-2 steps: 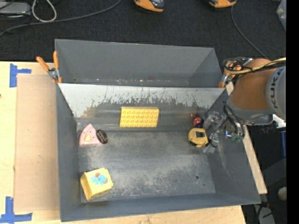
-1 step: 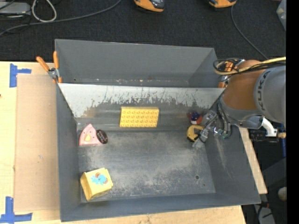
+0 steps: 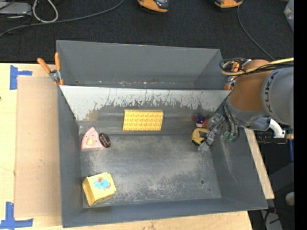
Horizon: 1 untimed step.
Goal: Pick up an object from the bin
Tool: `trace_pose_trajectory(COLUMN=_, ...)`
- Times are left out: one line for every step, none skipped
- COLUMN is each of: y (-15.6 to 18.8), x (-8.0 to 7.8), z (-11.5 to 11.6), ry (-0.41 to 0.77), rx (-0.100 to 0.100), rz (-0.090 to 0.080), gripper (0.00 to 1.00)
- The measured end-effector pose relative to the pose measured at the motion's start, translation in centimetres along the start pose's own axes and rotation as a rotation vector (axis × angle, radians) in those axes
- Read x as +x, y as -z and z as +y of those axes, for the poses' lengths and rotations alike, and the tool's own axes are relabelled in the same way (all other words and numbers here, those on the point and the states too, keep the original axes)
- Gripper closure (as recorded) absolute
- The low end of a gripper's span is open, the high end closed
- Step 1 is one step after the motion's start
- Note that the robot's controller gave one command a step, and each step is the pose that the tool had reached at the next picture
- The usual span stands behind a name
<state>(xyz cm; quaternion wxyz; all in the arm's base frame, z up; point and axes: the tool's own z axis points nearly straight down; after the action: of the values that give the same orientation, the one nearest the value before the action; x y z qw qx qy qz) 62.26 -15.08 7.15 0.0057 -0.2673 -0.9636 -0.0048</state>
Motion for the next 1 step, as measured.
trace_pose_trajectory(y=0.00, x=0.00, z=0.00, ry=0.000, rx=0.000, rz=0.000, gripper=1.00)
